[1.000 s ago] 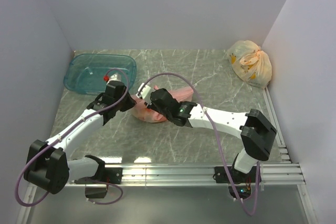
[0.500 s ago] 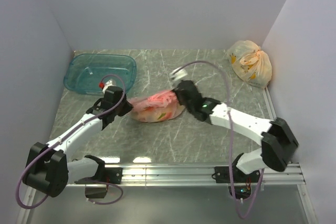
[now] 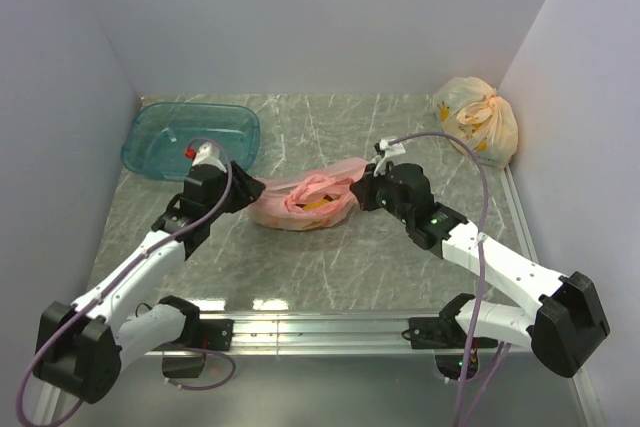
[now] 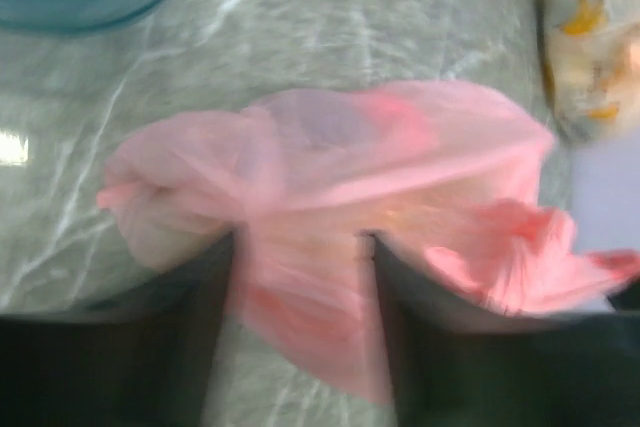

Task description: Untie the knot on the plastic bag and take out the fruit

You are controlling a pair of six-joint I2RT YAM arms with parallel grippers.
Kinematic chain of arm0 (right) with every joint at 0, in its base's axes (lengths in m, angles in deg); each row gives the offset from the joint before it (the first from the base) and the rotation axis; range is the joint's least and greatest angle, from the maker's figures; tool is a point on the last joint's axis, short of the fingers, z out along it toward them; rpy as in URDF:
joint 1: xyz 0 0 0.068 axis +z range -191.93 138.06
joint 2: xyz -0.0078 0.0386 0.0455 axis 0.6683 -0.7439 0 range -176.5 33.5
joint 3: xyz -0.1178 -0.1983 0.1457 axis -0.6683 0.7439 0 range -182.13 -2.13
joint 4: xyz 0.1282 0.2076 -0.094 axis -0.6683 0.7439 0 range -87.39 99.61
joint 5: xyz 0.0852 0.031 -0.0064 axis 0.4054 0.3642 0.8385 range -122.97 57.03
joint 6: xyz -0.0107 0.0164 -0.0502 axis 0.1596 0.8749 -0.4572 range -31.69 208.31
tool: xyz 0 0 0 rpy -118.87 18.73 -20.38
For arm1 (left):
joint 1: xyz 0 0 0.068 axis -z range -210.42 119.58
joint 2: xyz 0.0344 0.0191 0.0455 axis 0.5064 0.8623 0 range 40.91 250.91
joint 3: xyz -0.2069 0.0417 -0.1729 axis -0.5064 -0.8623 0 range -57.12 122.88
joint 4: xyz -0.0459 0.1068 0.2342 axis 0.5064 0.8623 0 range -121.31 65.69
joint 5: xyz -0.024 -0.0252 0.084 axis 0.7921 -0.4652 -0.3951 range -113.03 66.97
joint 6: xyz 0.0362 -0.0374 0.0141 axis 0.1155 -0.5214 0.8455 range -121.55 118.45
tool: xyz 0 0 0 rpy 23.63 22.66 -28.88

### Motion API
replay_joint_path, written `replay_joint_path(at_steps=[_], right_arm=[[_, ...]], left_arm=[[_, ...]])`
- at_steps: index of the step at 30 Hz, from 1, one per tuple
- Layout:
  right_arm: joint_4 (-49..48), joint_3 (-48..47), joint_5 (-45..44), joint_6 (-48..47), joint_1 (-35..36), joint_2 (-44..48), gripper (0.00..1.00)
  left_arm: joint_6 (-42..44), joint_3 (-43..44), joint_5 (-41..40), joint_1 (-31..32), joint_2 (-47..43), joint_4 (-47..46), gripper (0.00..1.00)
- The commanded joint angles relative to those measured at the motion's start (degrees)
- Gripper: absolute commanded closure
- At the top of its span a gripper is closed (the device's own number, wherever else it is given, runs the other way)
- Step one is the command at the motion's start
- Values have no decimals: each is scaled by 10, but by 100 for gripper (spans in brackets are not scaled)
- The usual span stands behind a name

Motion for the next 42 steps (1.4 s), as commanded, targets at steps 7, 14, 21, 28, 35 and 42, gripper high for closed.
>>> replay_joint_path(at_steps=[7, 14, 21, 28, 35, 42], right_arm=[[-46, -6, 14, -64, 30, 9, 100], [-33, -4, -12, -81, 39, 18, 100], [-32, 7, -28, -84, 45, 28, 100], [-41, 32, -54, -77, 45, 73, 100], [-32, 100, -215, 57, 39, 150, 100], [-5, 117, -171, 91, 40, 160, 97]], left_arm=[[149, 139, -61, 151, 2, 53, 19], [219, 190, -106, 214, 88, 89, 24], [206, 184, -178, 220, 132, 89, 33], [94, 163, -314, 220, 179, 120, 48], [-53, 101, -374, 147, 150, 156, 54], [-29, 13, -232, 135, 45, -4, 62]])
